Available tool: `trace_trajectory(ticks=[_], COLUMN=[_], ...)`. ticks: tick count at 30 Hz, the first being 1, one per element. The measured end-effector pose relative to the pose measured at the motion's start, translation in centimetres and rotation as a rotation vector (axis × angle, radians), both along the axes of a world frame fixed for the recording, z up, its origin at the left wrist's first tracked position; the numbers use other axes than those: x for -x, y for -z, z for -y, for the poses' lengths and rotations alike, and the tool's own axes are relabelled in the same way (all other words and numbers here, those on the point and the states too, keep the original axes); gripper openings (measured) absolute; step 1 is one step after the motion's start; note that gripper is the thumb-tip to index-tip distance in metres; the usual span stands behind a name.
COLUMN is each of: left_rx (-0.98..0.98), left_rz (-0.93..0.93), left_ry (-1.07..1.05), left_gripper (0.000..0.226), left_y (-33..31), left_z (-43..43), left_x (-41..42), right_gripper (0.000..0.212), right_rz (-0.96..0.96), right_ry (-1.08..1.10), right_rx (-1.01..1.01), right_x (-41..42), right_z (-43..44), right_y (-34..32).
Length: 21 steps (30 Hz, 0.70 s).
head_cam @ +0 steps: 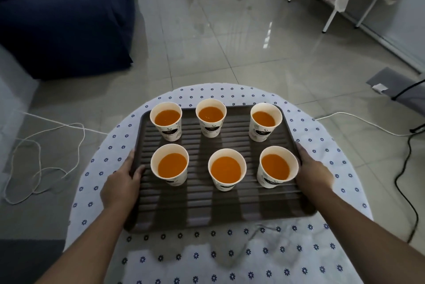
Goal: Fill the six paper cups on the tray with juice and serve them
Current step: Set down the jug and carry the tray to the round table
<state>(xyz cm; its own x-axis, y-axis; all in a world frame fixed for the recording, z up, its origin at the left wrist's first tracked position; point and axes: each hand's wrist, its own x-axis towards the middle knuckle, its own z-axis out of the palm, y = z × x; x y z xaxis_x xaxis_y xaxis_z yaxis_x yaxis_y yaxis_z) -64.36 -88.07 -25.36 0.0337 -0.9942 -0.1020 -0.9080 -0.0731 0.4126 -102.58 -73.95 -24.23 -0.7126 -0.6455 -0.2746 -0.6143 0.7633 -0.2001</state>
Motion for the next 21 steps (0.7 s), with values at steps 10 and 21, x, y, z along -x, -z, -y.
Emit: trace_trajectory(ticks=[10, 21], left_rx=[0.077, 0.142], left_rz=[0.169, 0.068], left_ry=[0.007, 0.42], left_gripper=[0.052, 0.049], left_y=[-2.3, -0.9], left_z=[-2.2, -17.4], left_x=[-1.2, 1.0], right_gripper=[0.05, 0.047], right_rz=[-0.035, -0.183], right_ry=[-0.007, -0.23], right_rx=[0.045, 0.418], right_x=[0.1, -11.7], right_z=[-2.2, -13.6], right_y=[-0.8, -0.6])
